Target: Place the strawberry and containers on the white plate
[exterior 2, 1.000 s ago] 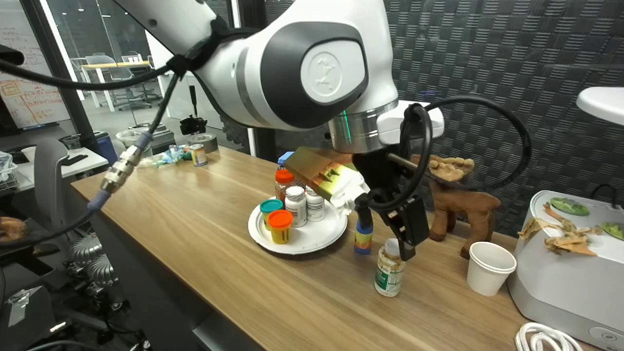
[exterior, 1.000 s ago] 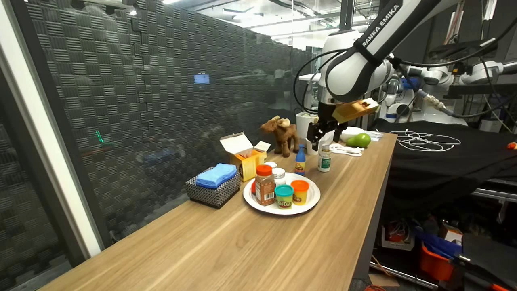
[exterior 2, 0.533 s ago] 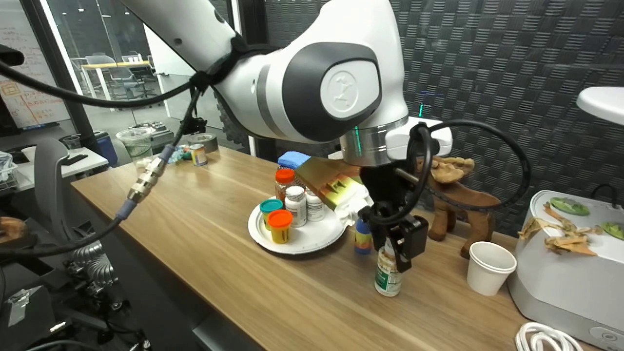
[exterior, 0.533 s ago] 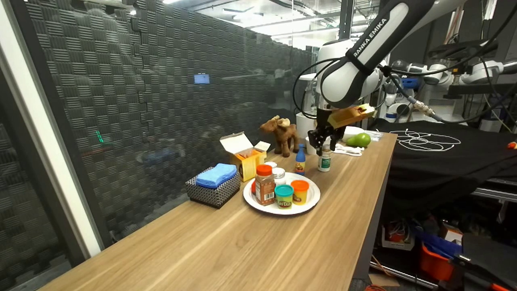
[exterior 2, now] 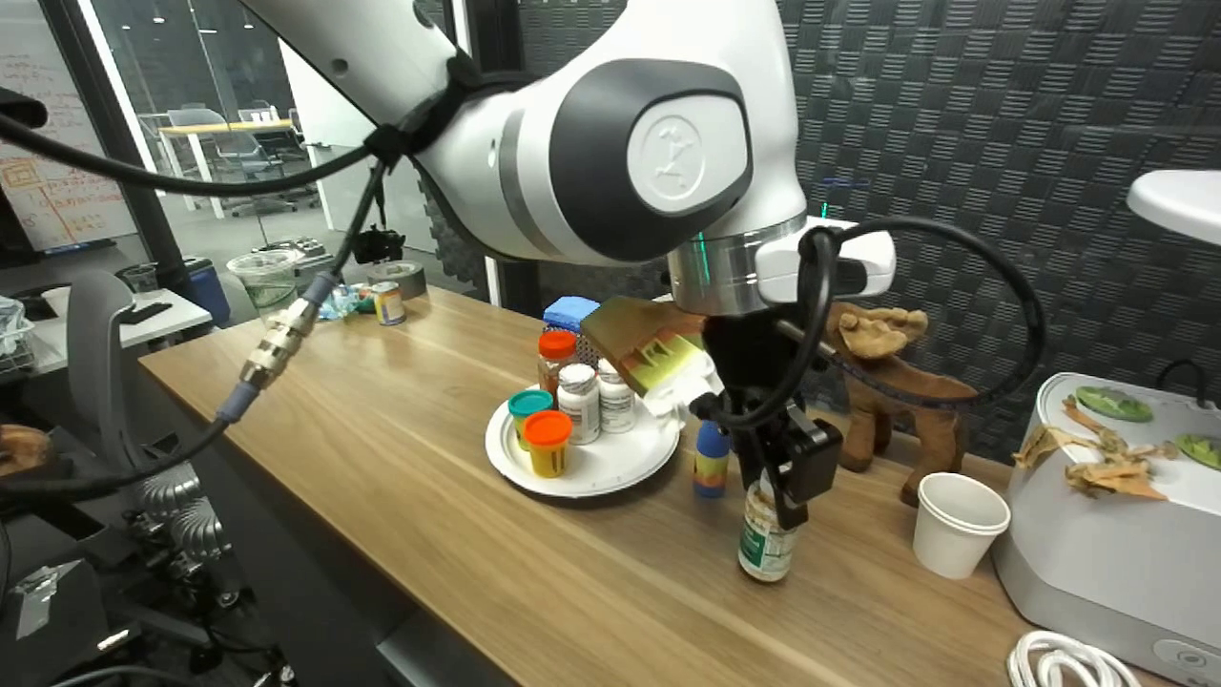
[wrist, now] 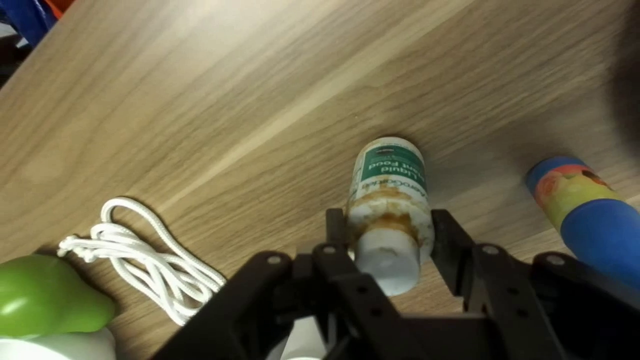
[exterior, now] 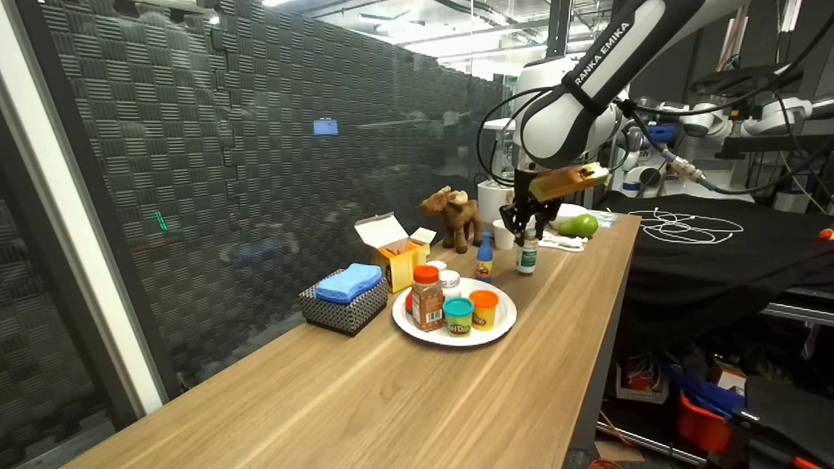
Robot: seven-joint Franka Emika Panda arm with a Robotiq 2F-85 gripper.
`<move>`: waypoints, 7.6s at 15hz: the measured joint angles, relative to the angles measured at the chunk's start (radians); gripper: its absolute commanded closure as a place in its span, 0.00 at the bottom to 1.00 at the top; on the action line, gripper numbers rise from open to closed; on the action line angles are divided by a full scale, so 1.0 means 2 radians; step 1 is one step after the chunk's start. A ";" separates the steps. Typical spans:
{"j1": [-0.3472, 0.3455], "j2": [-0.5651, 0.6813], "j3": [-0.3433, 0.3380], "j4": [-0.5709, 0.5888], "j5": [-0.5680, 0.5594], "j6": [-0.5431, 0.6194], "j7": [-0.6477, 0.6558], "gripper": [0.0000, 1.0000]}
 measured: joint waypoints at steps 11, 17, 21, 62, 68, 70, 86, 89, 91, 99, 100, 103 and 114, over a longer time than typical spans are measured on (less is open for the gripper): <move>0.089 -0.166 0.042 -0.052 -0.182 -0.134 0.097 0.79; 0.082 -0.167 0.072 -0.066 -0.167 -0.082 0.040 0.79; 0.081 -0.144 0.076 -0.066 -0.114 -0.057 -0.002 0.79; 0.069 0.011 0.073 0.032 0.018 -0.025 -0.043 0.03; 0.075 -0.007 0.069 0.032 0.005 -0.017 -0.040 0.00; 0.075 -0.014 0.065 0.032 0.001 -0.017 -0.035 0.00; 0.041 0.012 0.024 0.044 0.036 -0.021 0.015 0.14; 0.040 0.019 0.024 0.053 0.047 -0.023 0.016 0.42; 0.039 0.022 0.024 0.058 0.048 -0.024 0.019 0.58; 0.040 0.023 0.024 0.062 0.048 -0.033 0.032 0.95; 0.040 0.023 0.023 0.062 0.048 -0.035 0.035 0.95; 0.045 0.018 0.019 0.060 0.042 -0.043 0.050 0.95; 0.106 -0.099 0.040 -0.038 -0.043 -0.090 0.149 0.95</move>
